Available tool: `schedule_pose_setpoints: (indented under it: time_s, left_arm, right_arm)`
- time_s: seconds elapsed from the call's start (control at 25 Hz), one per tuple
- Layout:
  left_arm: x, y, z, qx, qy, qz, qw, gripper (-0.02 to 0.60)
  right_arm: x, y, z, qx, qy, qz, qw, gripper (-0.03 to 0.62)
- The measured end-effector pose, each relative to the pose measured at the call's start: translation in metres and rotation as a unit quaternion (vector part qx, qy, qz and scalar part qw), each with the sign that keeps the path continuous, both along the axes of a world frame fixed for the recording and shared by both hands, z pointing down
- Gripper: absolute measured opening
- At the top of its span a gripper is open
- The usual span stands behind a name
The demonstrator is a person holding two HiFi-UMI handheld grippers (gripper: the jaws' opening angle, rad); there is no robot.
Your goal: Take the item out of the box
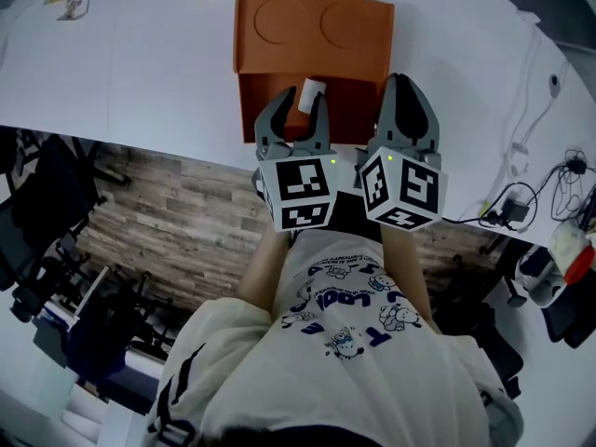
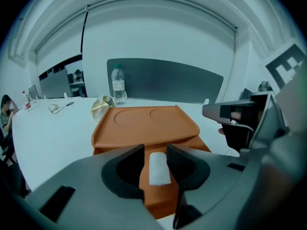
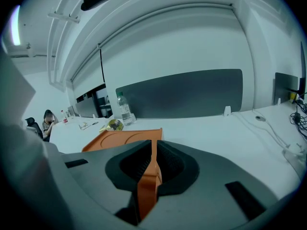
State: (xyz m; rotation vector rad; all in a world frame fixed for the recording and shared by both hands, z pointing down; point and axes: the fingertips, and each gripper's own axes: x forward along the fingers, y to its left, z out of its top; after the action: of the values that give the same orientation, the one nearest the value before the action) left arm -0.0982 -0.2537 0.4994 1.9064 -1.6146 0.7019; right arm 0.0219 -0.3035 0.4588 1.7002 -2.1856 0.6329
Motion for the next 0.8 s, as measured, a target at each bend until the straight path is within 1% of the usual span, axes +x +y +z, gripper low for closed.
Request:
schedule_pose_setpoints:
  time_s: [0.28, 0.56, 0.8]
  left_arm:
    - [0.003, 0.003, 0.018, -0.044, -0.001, 0.012, 0.9990, 0.165]
    - [0.004, 0.000, 0.026, -0.058, -0.006, 0.023, 0.9980, 0.186]
    - [0.008, 0.000, 0.035, -0.079, -0.011, 0.042, 0.9959, 0.195]
  right_arm:
    - [0.001, -0.003, 0.006, -0.008, 0.000, 0.006, 1.000, 0.054]
    - [0.002, -0.005, 0.012, -0.016, 0.001, 0.012, 1.000, 0.054]
    - [0.006, -0.008, 0.015, -0.021, 0.001, 0.021, 1.000, 0.054]
